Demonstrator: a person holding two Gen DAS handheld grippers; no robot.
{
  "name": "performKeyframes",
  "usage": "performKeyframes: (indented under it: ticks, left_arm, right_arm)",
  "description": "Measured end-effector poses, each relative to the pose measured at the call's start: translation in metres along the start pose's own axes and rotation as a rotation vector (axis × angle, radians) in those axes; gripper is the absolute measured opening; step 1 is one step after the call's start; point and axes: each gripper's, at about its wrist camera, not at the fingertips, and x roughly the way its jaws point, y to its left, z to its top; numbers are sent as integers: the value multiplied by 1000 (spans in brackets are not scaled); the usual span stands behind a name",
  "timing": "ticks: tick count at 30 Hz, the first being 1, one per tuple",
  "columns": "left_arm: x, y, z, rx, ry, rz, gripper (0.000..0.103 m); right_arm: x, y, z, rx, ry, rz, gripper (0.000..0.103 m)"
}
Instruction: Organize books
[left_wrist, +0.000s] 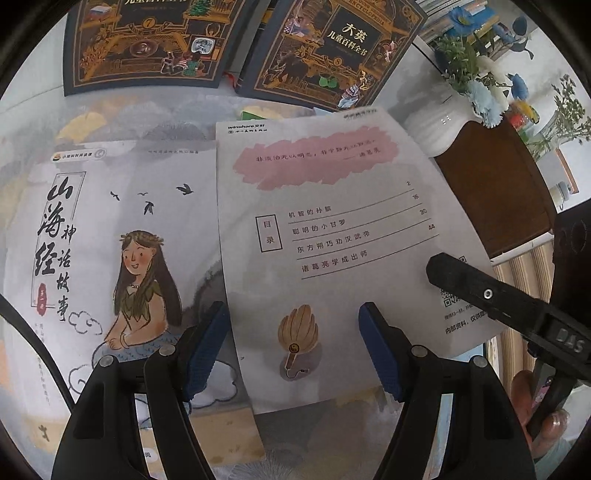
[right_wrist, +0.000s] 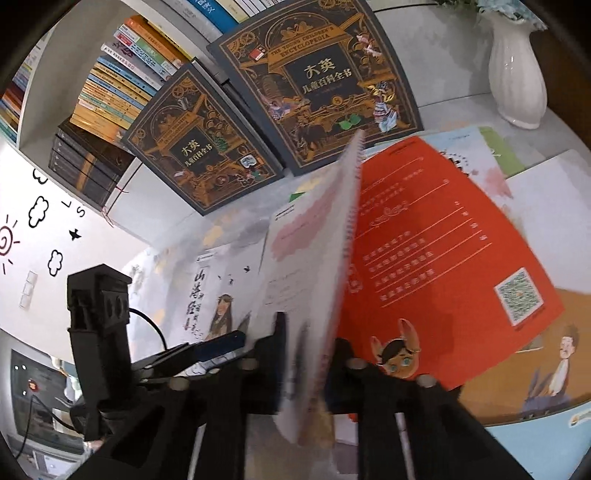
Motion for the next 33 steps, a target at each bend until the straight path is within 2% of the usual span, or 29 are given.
performKeyframes:
  ticks: [3, 8, 13, 18, 25, 30, 33]
  left_arm:
    - [-4, -5, -7, -4, 23, -33, 70]
    - [-12, -22, -33, 25, 54, -60, 70]
    - [-40, -37, -74, 71, 60, -33, 70]
    - [-71, -25, -110, 69, 56, 3, 70]
    - [-137, 11, -140, 2, -48, 75, 70]
    - [-197, 56, -154, -71, -147, 207, 70]
    - [-229, 90, -170, -152, -189, 263, 70]
  right_arm:
    - [-10, 2, -8, 0, -12, 9, 9]
    - [-45, 17, -36, -87, -11, -31, 9]
    - [-91, 26, -77, -96, -1, -25, 9]
    - [-113, 49, -118, -147, 15, -37, 9]
    - [-120, 110, -154, -297, 41, -9, 9]
    - [-116, 155, -176, -366, 86, 39, 12]
    - [-101, 181, -192, -384, 151, 80, 15]
